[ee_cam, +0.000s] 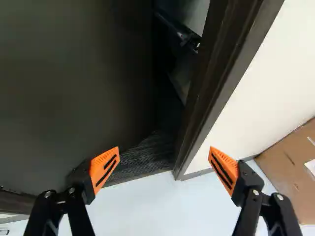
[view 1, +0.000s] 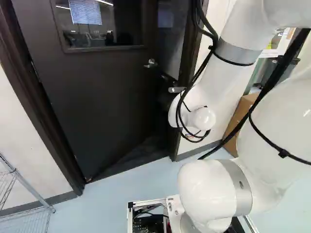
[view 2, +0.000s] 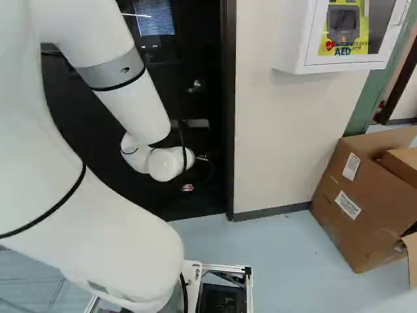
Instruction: Open the door and move inside
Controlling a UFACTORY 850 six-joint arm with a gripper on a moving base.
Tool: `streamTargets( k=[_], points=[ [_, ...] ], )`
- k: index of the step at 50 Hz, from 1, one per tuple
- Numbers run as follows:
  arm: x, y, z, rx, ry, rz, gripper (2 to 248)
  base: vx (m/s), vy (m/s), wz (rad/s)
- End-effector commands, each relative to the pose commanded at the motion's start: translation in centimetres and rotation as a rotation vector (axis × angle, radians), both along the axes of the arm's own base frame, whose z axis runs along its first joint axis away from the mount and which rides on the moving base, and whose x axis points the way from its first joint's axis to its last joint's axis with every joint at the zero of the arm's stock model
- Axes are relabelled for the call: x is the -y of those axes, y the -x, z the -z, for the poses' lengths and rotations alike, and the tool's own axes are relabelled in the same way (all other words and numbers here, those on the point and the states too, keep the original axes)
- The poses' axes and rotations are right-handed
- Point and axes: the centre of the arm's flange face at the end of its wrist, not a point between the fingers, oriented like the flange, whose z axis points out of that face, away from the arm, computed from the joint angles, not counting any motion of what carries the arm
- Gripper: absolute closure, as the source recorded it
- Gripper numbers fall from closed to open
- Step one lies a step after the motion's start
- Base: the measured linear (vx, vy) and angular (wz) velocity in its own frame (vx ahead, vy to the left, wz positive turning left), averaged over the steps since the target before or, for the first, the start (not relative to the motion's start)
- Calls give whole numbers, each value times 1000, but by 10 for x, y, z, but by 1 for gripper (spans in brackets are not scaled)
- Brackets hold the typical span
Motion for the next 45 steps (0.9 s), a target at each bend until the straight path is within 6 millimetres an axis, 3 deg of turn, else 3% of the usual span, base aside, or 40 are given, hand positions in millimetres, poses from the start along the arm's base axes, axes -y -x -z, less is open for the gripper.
streamTargets(
  k=[17, 45],
  points=[
    [0, 0, 0, 0, 0, 0, 3, 1, 4, 7],
    [0, 0, 0, 0, 0, 0, 3, 54, 68, -12]
  ],
)
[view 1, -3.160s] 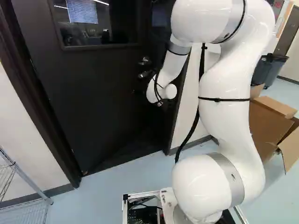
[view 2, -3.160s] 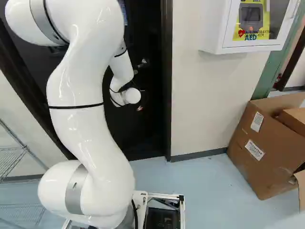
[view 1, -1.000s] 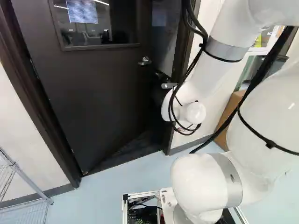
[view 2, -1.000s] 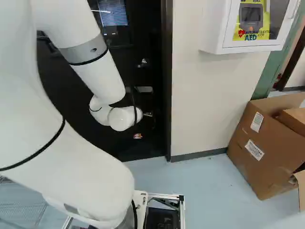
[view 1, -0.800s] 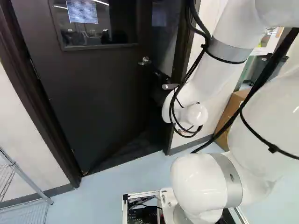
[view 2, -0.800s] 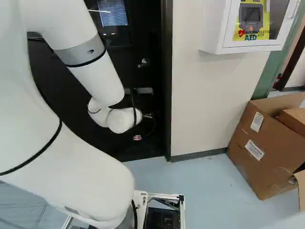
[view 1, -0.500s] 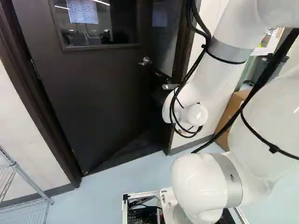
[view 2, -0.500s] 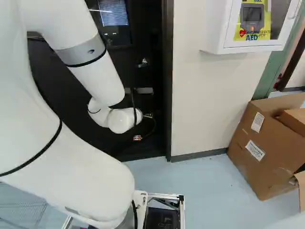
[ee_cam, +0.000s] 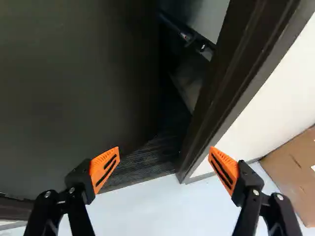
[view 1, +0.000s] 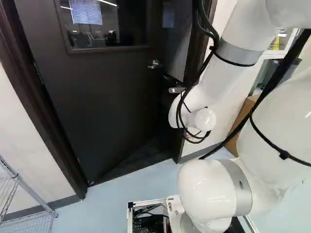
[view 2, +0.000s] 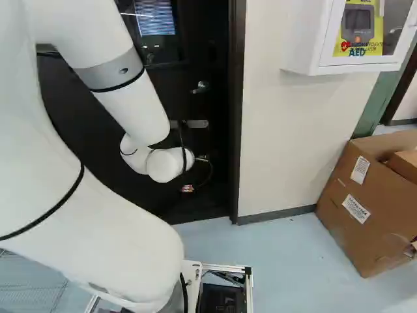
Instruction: Open the door and move inside
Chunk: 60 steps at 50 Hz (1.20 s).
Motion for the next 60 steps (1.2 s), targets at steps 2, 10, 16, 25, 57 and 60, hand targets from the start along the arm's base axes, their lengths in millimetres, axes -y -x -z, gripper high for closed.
streamTargets(
  k=[2, 10, 16, 25, 57, 60],
  points=[
    [0, 0, 0, 0, 0, 0, 3, 71, 114, -16],
    [0, 0, 0, 0, 0, 0, 3, 80, 140, -30],
    [0, 0, 0, 0, 0, 0, 3, 95, 139, -172],
    [0, 0, 0, 0, 0, 0, 3, 94, 107, -311],
    [0, 0, 0, 0, 0, 0, 3, 75, 111, -306],
    [0, 0, 0, 0, 0, 0, 3, 69, 121, -323]
  ],
)
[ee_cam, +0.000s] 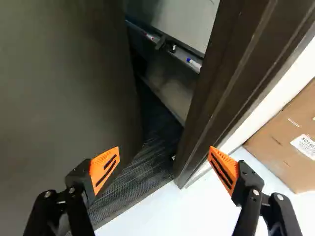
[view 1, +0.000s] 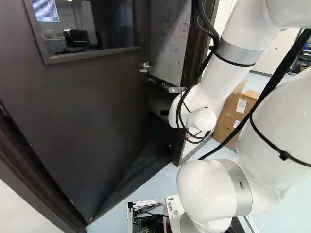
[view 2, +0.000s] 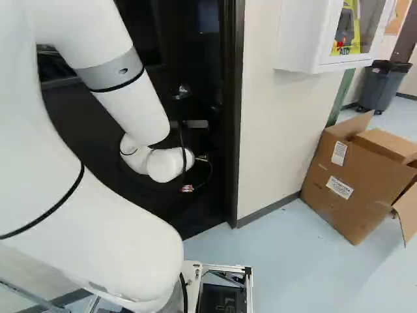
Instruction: Open the door and move inside
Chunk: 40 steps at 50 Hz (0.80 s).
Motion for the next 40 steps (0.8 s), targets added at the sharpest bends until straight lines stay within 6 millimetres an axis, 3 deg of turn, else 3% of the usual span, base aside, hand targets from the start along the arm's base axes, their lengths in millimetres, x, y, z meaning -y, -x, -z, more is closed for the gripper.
streamTargets(
  k=[23, 40],
  points=[
    [0, 0, 0, 0, 0, 0, 3, 49, 121, -273],
    [0, 0, 0, 0, 0, 0, 3, 31, 79, -31]
  ],
)
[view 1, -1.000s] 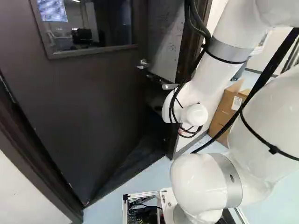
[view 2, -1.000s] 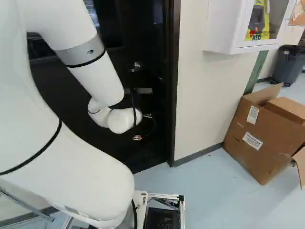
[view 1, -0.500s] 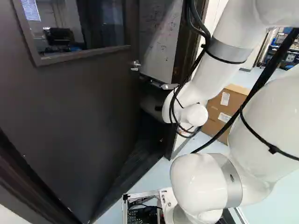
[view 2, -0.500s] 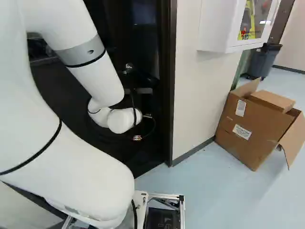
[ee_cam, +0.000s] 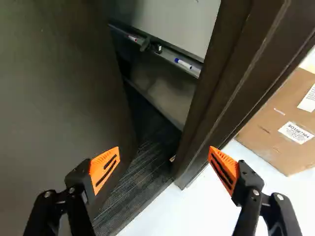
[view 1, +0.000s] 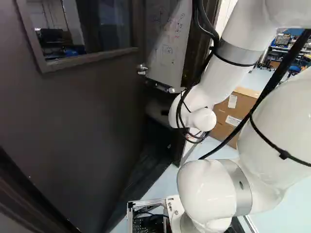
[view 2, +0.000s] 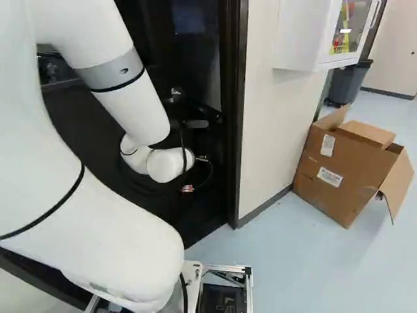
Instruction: Open the door and move inside
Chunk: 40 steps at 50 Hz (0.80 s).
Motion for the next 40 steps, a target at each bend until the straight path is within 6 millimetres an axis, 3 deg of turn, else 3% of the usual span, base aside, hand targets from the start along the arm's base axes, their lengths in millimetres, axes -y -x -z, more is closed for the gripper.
streamTargets(
  k=[24, 40],
  points=[
    [-4, -6, 0, -1, 0, -14, 3, 1, 2, 0],
    [-17, -19, -1, -3, -2, -54, 3, 0, 0, 0]
  ],
)
